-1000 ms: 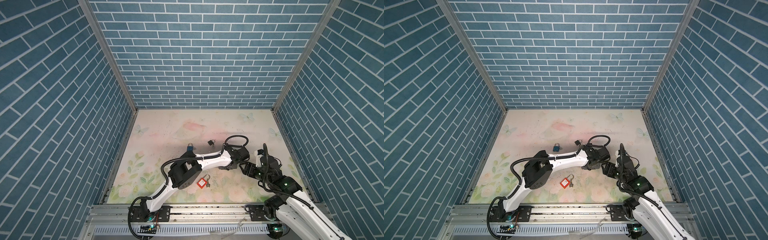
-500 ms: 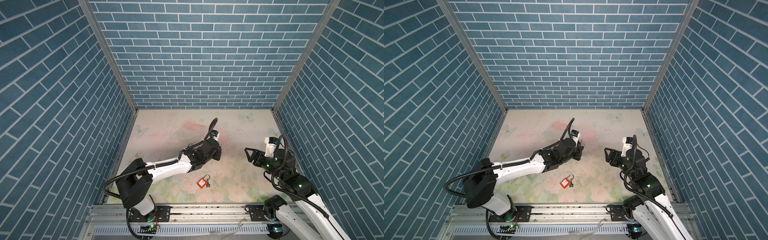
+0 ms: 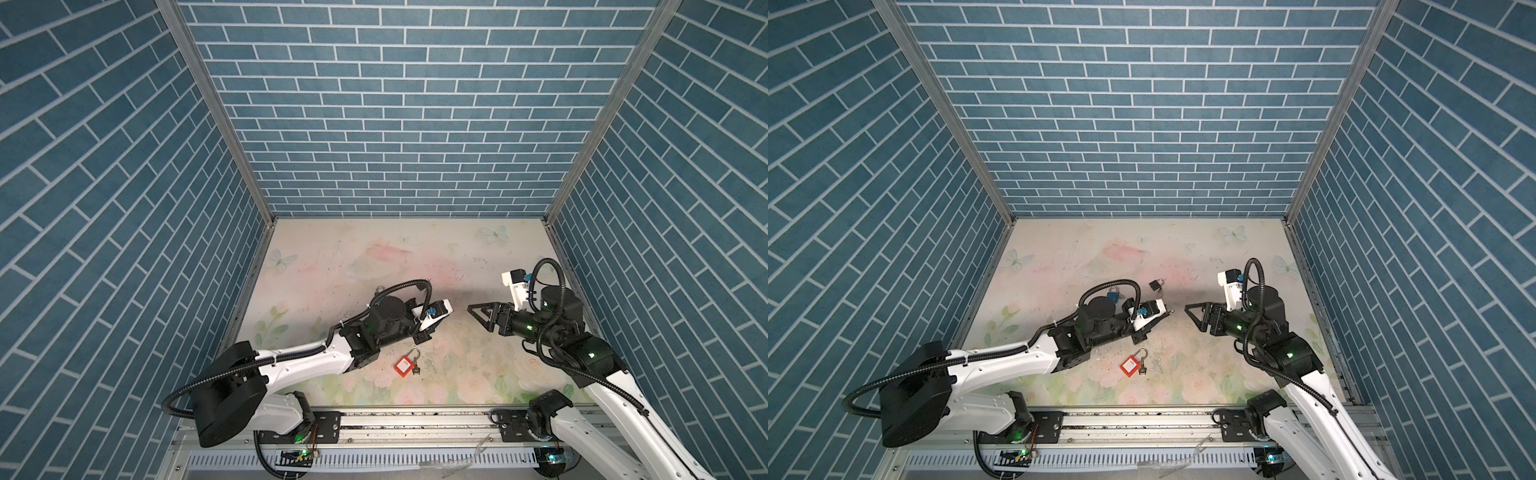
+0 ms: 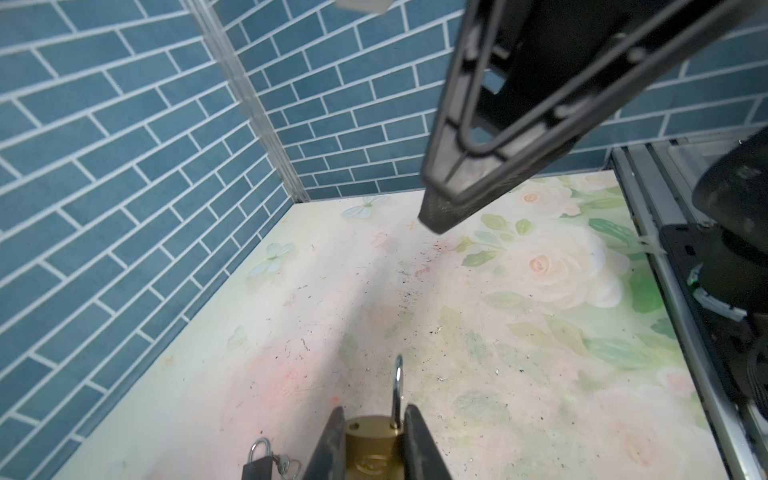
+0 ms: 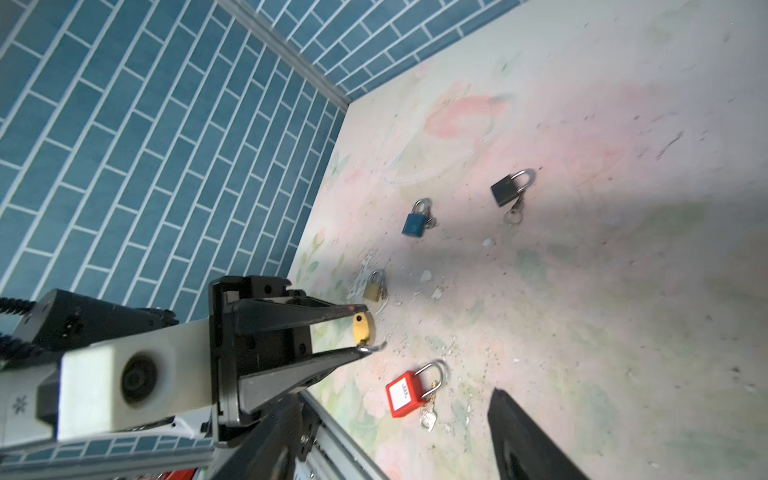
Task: Lock with the key
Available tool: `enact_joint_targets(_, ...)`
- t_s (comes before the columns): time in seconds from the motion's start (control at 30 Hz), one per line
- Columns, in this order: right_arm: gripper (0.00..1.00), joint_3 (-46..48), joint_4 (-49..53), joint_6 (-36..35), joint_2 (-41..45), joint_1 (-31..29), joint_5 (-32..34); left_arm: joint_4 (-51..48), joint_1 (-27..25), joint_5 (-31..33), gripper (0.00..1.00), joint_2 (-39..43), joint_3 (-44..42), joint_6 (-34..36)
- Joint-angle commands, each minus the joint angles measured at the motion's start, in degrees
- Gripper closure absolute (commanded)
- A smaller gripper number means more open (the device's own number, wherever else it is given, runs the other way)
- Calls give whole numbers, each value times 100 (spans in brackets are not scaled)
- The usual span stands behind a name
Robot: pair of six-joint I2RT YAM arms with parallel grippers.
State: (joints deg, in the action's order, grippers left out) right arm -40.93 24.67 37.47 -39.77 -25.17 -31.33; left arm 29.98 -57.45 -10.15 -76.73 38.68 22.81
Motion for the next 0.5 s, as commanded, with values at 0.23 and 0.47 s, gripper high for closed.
enact_joint_targets(0.23, 42, 406, -277, 610, -359, 12, -1135, 1193, -387, 475, 100, -338, -431, 1270)
enact_joint_targets(0.47, 50, 746, -856, 1037, -456, 3, -1319, 1195, -462, 660, 100, -522, -334, 1416)
